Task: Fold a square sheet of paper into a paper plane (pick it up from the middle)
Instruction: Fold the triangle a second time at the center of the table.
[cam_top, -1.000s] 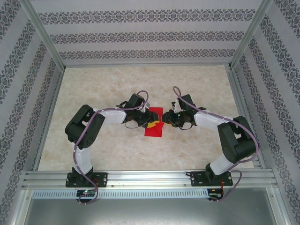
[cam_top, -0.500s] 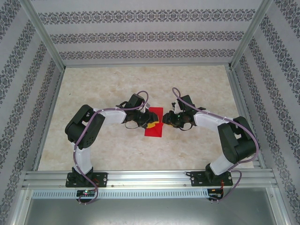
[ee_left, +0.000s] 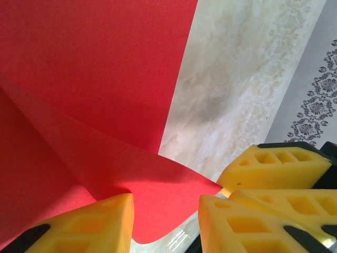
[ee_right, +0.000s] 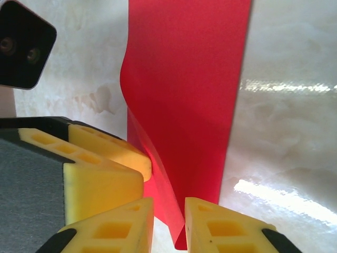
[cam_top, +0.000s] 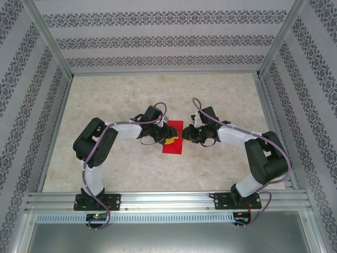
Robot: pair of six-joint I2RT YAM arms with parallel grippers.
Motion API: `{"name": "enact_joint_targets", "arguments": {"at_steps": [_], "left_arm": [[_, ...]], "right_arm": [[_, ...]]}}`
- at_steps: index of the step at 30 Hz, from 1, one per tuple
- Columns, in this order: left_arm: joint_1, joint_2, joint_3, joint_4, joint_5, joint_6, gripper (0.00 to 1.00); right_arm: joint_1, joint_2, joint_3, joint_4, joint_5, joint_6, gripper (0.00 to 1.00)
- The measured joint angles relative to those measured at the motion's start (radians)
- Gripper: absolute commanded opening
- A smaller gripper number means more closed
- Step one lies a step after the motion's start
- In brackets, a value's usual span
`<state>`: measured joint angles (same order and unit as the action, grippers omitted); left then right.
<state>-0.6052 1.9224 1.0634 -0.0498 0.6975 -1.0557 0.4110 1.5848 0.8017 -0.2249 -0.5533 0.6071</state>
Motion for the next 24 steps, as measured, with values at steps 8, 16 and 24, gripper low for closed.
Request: {"name": "enact_joint_targets", "arguments": {"at_steps": [8,16,24], "left_arm": [[0.000,0.000,0.000,0.000,0.000,0.000,0.38],[0.000,-0.002,0.000,-0.001,0.000,0.000,0.38],[0.001,-0.030,0.000,-0.014,0.001,0.007,0.36]], "right_arm": [[0.001,0.000,0.000,-0.007,-0.002,-0.002,0.27],[0.015,0.023,0.004,-0.016,-0.003,-0.023,0.13],[0.021,0.073,0.063,-0.084,0.025,-0.085,0.01]]}}
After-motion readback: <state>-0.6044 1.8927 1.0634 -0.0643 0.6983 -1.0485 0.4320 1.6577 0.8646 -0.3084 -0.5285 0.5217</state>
